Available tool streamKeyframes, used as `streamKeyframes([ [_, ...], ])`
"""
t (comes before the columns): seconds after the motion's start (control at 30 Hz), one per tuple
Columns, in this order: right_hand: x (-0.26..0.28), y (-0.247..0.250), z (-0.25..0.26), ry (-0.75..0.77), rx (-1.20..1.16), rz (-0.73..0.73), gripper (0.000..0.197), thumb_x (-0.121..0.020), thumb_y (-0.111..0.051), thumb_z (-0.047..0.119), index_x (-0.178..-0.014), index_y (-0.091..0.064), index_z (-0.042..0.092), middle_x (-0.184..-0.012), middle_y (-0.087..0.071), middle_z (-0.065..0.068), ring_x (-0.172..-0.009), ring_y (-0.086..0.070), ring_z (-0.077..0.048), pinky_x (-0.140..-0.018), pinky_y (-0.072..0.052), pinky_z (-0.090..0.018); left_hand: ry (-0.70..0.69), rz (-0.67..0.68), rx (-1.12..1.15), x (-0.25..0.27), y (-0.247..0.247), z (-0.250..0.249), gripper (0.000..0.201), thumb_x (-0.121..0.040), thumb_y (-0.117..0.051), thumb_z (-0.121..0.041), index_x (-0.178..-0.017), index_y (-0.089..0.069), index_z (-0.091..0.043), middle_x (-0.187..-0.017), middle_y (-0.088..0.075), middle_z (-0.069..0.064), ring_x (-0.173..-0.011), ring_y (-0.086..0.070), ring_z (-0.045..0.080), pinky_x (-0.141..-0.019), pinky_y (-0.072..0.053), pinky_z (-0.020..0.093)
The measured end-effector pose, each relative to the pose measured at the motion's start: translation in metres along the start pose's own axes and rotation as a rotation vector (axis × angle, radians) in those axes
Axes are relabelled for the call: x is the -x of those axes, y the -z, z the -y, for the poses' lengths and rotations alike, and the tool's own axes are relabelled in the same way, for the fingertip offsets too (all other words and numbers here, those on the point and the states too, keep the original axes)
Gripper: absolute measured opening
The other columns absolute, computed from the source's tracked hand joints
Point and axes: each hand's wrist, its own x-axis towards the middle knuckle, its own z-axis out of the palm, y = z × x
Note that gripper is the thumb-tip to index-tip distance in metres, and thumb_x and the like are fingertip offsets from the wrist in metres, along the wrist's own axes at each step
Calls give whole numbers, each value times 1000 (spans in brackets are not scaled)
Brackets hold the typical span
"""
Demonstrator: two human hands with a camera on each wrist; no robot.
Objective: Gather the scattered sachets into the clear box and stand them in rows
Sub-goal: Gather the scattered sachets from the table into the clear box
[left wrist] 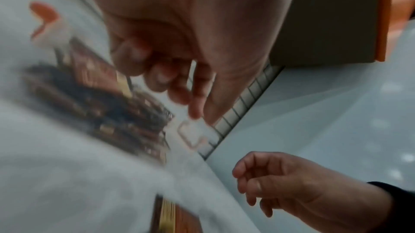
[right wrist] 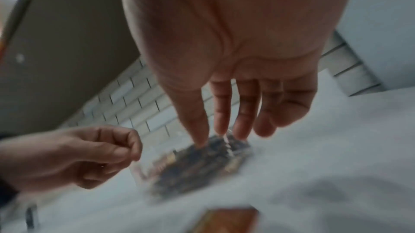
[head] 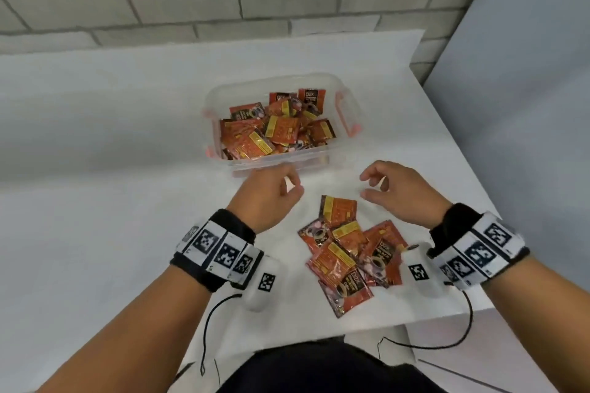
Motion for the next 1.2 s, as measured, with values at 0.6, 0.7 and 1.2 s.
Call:
streamKeyframes([
  [0.6,28,-37,-42,-104,87,199,59,-79,-76,24,-130,-47,19,-120,-56,-4,-99,-50,-14,-81,-42,-24,210,266,-135,-14,-65,2,22,-87,-68,-24,-98,-55,-10,-105,-58,10,-90,-52,21,-73,-41,29],
  [0.7,22,-32,-48,-88,1,109,50,-86,-68,14,-131,-48,19,-123,-56,-6,-102,-51,-14,-82,-40,-21,294,195,-6,-18,-58,8,13,-92,-60,-16,-102,-52,-16,-102,-61,7,-86,-55,19,-70,-41,27],
  [1.2,34,-39,-50,-15,185,250,54,-74,-79,24,-119,-49,21,-110,-37,4,-106,-38,-15,-90,-41,-26,330,202,-53,-10,-66,9,48,-80,-77,-31,-116,-50,-14,-99,-54,-1,-86,-53,16,-67,-39,25],
])
